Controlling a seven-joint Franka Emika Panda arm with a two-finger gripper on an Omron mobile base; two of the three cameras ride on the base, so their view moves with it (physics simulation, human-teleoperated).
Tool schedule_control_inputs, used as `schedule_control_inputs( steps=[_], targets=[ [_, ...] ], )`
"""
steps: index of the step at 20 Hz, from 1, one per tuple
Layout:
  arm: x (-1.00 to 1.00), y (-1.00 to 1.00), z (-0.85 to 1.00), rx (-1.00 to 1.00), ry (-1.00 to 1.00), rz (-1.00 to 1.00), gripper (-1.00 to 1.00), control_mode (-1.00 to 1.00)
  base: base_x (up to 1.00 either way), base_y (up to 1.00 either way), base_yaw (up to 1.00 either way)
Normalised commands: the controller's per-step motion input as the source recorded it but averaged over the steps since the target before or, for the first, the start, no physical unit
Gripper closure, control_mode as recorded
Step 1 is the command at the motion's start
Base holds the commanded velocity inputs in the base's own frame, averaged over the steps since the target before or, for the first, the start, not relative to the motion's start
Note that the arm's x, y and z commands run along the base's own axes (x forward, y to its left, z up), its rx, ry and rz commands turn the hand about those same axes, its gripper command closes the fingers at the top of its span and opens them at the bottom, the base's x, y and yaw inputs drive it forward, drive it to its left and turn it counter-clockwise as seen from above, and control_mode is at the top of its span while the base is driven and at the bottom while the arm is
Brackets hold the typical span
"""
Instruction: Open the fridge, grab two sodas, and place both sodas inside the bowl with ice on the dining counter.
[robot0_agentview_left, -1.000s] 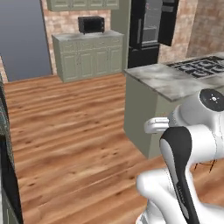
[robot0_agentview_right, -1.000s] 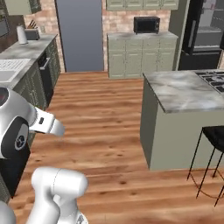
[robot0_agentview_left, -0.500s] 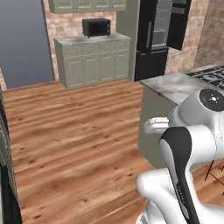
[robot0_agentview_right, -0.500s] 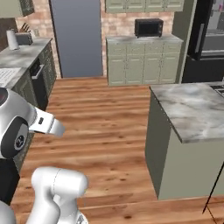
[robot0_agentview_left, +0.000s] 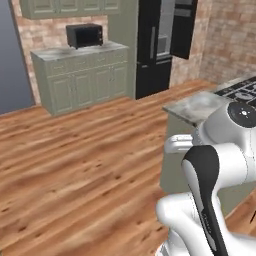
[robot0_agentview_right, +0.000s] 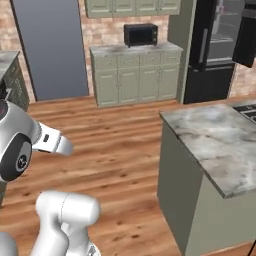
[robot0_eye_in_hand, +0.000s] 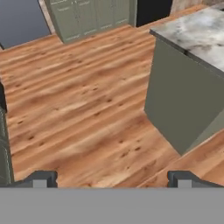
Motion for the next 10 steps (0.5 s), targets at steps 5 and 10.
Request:
schedule_control_inputs(
  steps=[5, 10],
  targets=[
    [0.00, 0.00, 0.00, 0.00, 0.00, 0.00, -1.00, 1.00, 0.95, 0.69, -0.36],
    [0.00, 0.00, 0.00, 0.00, 0.00, 0.00, -1.00, 1.00, 0.95, 0.73, -0.35]
  ],
)
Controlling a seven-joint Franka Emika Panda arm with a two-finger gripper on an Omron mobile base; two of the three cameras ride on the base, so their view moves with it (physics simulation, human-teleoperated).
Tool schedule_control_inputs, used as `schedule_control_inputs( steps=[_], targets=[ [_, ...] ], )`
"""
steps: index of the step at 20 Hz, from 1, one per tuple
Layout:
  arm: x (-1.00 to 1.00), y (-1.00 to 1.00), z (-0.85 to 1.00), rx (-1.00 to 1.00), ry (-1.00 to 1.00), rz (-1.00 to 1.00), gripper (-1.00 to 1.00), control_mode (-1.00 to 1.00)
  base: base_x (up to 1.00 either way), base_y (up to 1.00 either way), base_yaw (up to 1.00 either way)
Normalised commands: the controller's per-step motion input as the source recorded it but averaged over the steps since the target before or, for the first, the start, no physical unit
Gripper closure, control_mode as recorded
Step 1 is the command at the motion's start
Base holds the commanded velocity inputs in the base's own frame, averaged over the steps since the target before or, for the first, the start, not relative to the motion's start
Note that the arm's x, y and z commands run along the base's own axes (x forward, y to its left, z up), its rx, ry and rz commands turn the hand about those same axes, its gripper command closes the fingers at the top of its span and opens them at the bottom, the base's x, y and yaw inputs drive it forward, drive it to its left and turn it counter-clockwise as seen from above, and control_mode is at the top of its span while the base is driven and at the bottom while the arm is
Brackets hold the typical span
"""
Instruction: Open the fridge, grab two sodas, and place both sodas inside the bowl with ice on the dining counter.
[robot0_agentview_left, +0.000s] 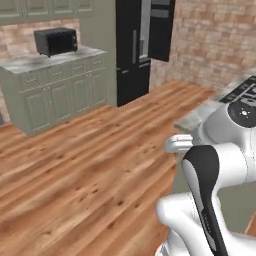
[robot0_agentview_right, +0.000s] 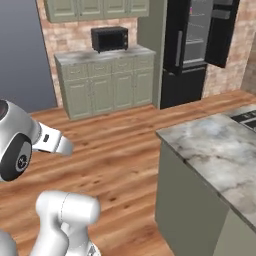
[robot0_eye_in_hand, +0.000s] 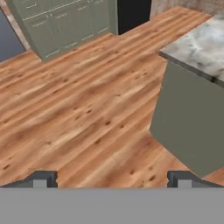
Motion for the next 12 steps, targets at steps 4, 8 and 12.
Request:
schedule_control_inputs(
  steps=[4, 8, 12],
  targets=[
    [0.00, 0.00, 0.00, 0.00, 0.00, 0.00, -1.00, 1.00, 0.93, 0.74, -0.34],
    [0.00, 0.00, 0.00, 0.00, 0.00, 0.00, -1.00, 1.00, 0.92, 0.74, -0.34],
    [0.00, 0.00, 0.00, 0.00, 0.00, 0.00, -1.00, 1.00, 0.89, 0.69, -0.33]
  ],
)
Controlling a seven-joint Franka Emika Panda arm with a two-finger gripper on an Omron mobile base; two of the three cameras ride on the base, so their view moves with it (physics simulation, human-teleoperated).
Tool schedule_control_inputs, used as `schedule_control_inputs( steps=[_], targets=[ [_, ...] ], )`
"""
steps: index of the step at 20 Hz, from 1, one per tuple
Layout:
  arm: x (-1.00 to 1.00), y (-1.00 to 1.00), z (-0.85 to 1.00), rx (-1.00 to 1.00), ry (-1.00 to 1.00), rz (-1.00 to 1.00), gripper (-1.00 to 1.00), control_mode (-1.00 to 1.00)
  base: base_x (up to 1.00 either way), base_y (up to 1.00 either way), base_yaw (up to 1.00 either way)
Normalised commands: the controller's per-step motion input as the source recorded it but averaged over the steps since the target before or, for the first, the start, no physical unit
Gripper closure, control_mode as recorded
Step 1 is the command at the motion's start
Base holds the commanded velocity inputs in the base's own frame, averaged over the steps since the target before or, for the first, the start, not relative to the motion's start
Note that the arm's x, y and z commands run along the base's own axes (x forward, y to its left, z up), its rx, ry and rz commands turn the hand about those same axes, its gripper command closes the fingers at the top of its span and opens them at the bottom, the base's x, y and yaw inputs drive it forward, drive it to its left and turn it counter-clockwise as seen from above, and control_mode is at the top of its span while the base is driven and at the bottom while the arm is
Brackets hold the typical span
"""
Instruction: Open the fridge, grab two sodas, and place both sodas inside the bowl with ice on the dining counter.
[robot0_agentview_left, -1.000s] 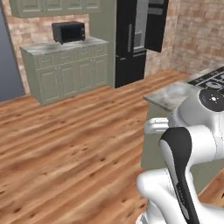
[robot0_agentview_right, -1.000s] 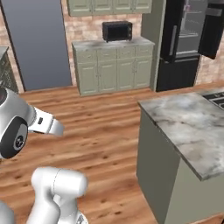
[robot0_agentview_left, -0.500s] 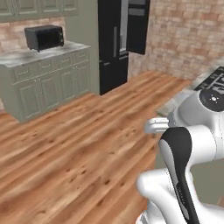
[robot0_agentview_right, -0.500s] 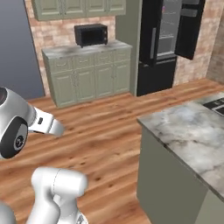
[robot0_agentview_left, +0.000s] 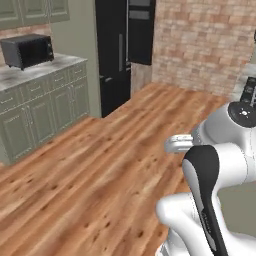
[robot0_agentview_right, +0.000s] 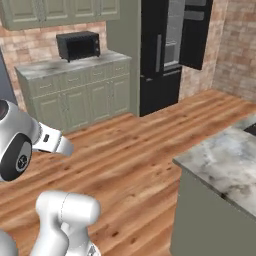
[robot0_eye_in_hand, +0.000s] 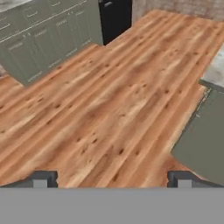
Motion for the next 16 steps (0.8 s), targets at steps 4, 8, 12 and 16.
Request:
schedule_control_inputs(
  steps=[4, 8, 12, 16],
  targets=[
    [0.00, 0.00, 0.00, 0.00, 0.00, 0.00, -1.00, 1.00, 0.86, 0.68, -0.35],
    [0.00, 0.00, 0.00, 0.00, 0.00, 0.00, -1.00, 1.00, 0.83, 0.65, -0.37],
    [0.00, 0.00, 0.00, 0.00, 0.00, 0.00, -1.00, 1.00, 0.81, 0.61, -0.38],
    [0.00, 0.00, 0.00, 0.00, 0.00, 0.00, -1.00, 1.00, 0.83, 0.54, -0.39]
  ],
)
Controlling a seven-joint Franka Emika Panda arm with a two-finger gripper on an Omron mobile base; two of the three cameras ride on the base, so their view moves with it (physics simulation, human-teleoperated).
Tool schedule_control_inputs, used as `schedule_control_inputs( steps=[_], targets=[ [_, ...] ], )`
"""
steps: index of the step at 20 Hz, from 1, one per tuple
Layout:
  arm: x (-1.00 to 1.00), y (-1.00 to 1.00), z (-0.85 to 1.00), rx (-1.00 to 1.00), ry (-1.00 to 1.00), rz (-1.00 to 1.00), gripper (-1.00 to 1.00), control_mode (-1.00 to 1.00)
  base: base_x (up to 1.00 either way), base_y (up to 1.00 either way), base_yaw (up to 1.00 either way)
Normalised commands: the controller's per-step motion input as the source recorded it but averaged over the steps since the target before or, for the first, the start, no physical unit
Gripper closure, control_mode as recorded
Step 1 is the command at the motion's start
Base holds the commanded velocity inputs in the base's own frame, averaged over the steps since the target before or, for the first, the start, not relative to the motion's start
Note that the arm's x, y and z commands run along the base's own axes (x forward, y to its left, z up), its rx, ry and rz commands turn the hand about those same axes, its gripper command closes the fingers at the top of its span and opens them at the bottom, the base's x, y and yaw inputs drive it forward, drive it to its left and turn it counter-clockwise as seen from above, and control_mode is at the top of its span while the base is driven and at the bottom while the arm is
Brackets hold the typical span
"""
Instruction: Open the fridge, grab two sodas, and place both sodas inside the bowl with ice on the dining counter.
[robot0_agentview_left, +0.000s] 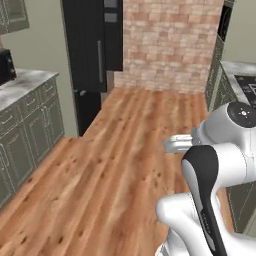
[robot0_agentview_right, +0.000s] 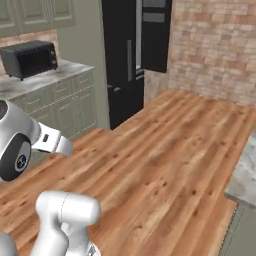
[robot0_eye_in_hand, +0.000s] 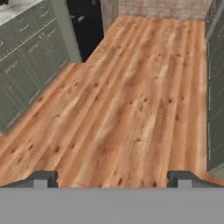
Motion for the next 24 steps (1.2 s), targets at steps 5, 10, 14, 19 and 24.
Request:
schedule_control_inputs(
  steps=[5, 10, 14, 19, 24],
  targets=[
    [0.00, 0.00, 0.00, 0.00, 0.00, 0.00, -1.00, 1.00, 0.87, 0.43, -0.39],
    [0.00, 0.00, 0.00, 0.00, 0.00, 0.00, -1.00, 1.00, 0.95, 0.28, -0.35],
    [0.00, 0.00, 0.00, 0.00, 0.00, 0.00, -1.00, 1.00, 1.00, 0.19, -0.30],
    [0.00, 0.00, 0.00, 0.00, 0.00, 0.00, -1.00, 1.00, 1.00, 0.18, -0.26],
    [0.00, 0.00, 0.00, 0.00, 0.00, 0.00, -1.00, 1.00, 1.00, 0.22, -0.18]
  ],
)
